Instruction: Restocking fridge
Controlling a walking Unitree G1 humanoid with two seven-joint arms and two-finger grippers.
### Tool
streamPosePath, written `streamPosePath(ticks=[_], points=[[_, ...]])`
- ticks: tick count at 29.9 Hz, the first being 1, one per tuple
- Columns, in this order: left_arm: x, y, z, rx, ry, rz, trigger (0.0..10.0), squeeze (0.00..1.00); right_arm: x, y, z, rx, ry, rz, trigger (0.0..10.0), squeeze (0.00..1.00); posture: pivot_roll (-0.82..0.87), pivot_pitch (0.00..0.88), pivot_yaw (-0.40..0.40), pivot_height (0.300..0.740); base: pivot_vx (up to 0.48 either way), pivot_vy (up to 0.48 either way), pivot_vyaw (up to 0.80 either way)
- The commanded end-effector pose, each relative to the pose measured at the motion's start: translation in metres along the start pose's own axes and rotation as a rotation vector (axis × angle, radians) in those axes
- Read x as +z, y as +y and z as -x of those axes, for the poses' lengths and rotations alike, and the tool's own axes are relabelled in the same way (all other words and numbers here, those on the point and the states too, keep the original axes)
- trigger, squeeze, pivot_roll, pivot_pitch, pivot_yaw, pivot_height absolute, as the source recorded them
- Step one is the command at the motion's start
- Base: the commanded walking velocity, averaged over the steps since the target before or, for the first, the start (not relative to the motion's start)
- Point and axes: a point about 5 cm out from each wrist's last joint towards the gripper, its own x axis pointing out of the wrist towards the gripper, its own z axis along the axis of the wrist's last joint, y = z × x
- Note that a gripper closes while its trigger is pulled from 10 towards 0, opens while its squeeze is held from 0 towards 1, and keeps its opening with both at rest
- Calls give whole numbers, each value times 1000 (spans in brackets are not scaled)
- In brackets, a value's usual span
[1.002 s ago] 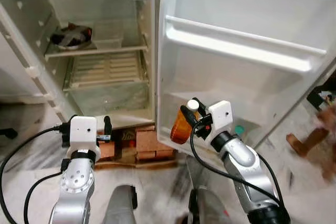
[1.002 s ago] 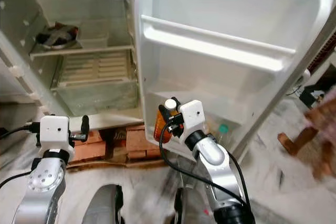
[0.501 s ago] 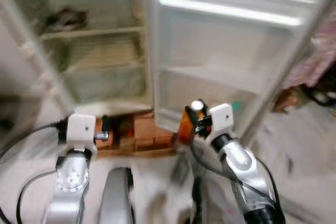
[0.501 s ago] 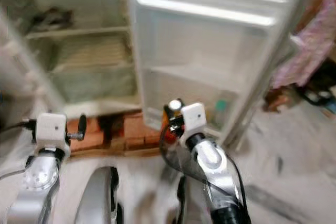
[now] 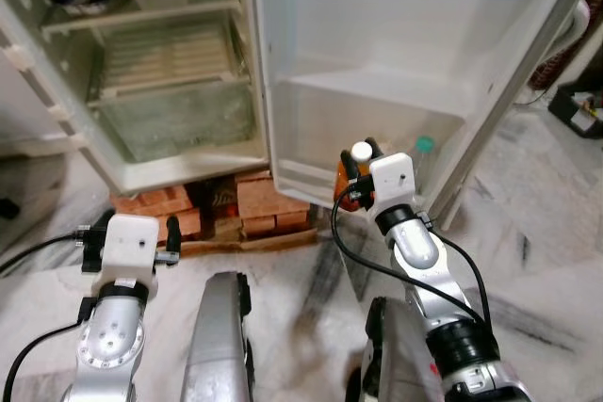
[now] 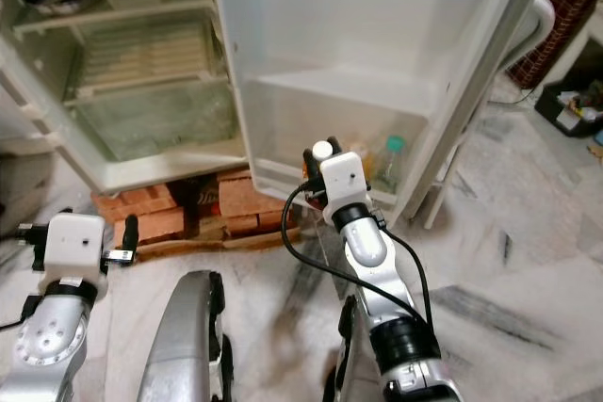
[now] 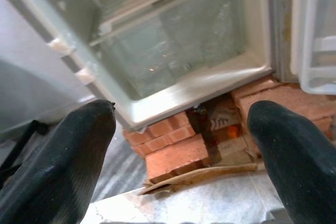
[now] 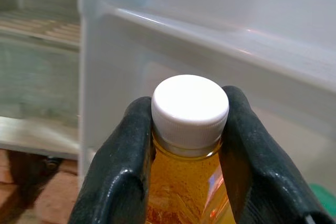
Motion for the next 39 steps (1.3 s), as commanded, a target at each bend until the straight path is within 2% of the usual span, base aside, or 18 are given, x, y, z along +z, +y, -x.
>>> streamPosePath(ticks=[1,8,12,14,15,24,31,39], points=[[-1,1,5,-12,15,-13,10000,0,8,2,-8,-3,-50,7,10000,0,179,242,-8,563,0,0,0],[1,-4,17,-44,34,-3,10000,0,21,8,-35,0,-107,38,10000,0,219,272,-14,563,0,0,0],[10,1,23,-30,17,5,10000,0,25,18,-47,2,-113,141,10000,0,280,291,-18,563,0,0,0],[11,1,24,-30,16,4,10000,0,25,19,-48,4,-114,143,10000,0,287,293,-17,563,0,0,0],[13,4,27,-29,16,1,10000,0,25,23,-50,12,-118,208,10000,0,310,298,-18,563,0,0,0],[15,13,42,-11,50,-15,10000,0,12,36,-49,27,-76,292,10000,0,371,319,-24,563,0,0,0],[15,14,49,-6,66,-18,10000,0,-1,40,-44,26,2,243,10000,0,388,333,-30,563,0,0,0],[17,16,55,3,77,-22,10000,0,-3,38,-40,-11,-33,379,10000,0,424,340,-26,563,0,0,0]])
